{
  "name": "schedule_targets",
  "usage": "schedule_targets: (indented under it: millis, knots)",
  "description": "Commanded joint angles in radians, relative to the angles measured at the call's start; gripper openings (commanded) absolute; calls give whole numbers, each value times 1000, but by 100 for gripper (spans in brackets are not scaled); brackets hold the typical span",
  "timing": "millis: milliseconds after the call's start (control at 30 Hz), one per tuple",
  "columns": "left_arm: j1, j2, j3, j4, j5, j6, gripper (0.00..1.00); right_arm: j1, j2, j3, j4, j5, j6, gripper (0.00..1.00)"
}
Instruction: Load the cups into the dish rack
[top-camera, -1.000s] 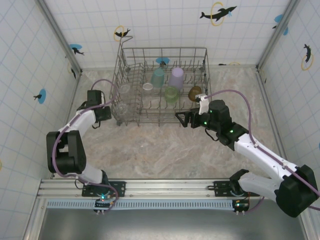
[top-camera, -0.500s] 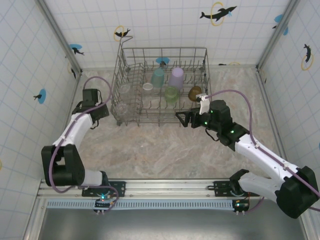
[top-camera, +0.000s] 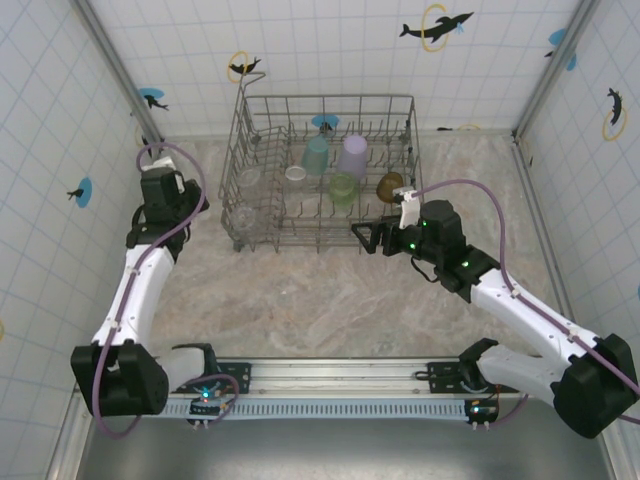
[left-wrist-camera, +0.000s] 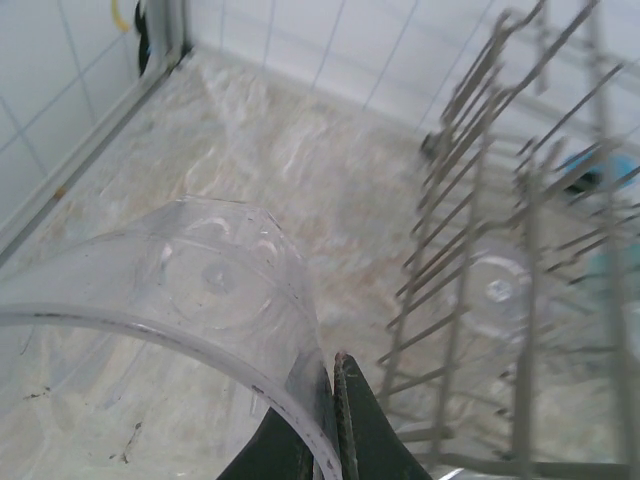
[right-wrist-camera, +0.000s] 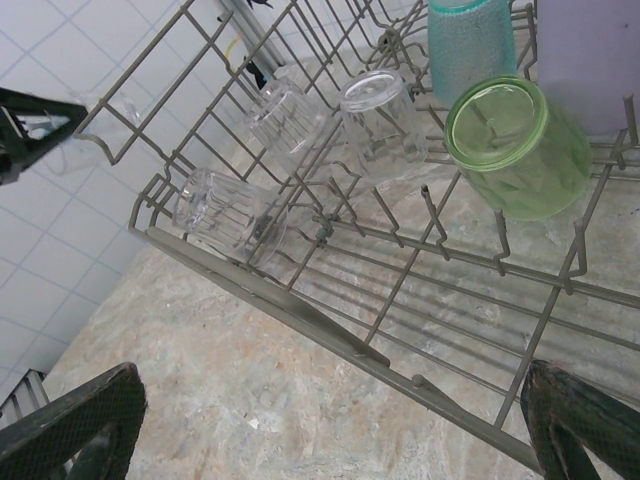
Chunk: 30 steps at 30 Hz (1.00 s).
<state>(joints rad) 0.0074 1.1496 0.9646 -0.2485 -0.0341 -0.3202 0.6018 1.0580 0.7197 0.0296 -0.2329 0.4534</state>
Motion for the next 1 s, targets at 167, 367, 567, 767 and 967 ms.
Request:
schedule_targets:
  millis: [167, 367, 567, 767, 967]
  knots:
    - [-2, -72, 49, 219, 221, -40, 0, 1, 46, 23, 40, -38, 7, 100]
    - [-3, -63, 77, 270, 296, -39, 0, 1, 77, 56, 40, -59, 18, 100]
    - [-16, -37, 79, 373, 504, -68, 0, 0, 128, 85, 108, -105, 52, 100]
    - [-90, -25, 45, 470, 527, -107, 0, -2, 197, 143, 172, -143, 107, 100]
    - [-192, -1, 30, 537, 507, -85, 0, -2, 282, 222, 249, -233, 188, 100]
